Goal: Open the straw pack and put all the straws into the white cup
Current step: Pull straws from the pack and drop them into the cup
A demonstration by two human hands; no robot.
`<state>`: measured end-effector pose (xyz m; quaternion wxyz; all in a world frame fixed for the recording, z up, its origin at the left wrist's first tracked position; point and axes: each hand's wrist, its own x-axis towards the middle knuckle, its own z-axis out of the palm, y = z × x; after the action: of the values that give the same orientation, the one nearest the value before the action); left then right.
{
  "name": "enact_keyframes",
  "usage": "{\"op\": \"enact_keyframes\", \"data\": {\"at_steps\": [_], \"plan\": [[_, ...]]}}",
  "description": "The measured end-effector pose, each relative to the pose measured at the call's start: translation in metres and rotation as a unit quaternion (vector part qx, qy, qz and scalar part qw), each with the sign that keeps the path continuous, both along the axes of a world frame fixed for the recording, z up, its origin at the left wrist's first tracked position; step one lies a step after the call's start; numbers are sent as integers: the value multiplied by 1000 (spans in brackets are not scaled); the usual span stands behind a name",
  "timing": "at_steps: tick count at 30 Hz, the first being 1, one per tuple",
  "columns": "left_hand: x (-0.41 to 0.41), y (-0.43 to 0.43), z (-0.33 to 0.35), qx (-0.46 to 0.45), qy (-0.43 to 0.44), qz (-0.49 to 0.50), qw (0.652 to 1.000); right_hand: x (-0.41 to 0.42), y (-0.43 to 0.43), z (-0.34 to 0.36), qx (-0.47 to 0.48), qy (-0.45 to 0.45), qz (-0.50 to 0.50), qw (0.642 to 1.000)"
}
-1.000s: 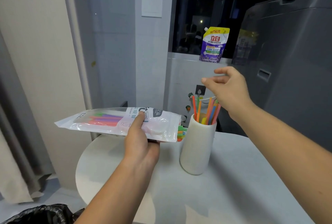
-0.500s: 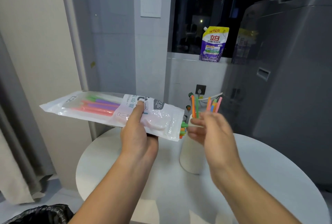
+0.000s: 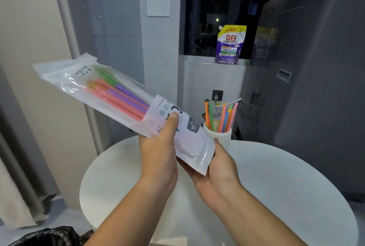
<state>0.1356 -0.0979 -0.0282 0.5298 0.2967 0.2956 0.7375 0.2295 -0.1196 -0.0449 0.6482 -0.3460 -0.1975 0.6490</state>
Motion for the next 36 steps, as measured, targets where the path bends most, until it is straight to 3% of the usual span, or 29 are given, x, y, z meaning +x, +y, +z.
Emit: {"op": "enact_keyframes", "data": {"at_steps": [4,8,11,14,18,25,30,36], "plan": [[1,-3,0,36,50,9,998,2,2,-3,-31,36,0,999],[0,-3,-1,39,55,20,998,2,4,-4,-25,-2,-8,1000],[-4,2,-1,9,11,20,1000,4,4,-7,-7,-139,-32,990],[-9,7,-2,-22,-41,7,999,6,5,-8,-17,-288,-83,954],[-10,11,-7,-51,-87,-19,995,9,7,-9,9,-350,-125,929],[-14,16,-9,-74,-137,-34,987,15,11,-11,59,-368,-156,915],[-20,21,-11,-84,-171,-48,981,24,7,0,40,-313,-137,939],[-17,19,-12,-87,-174,-58,979,19,6,-3,71,-348,-130,926]]}}
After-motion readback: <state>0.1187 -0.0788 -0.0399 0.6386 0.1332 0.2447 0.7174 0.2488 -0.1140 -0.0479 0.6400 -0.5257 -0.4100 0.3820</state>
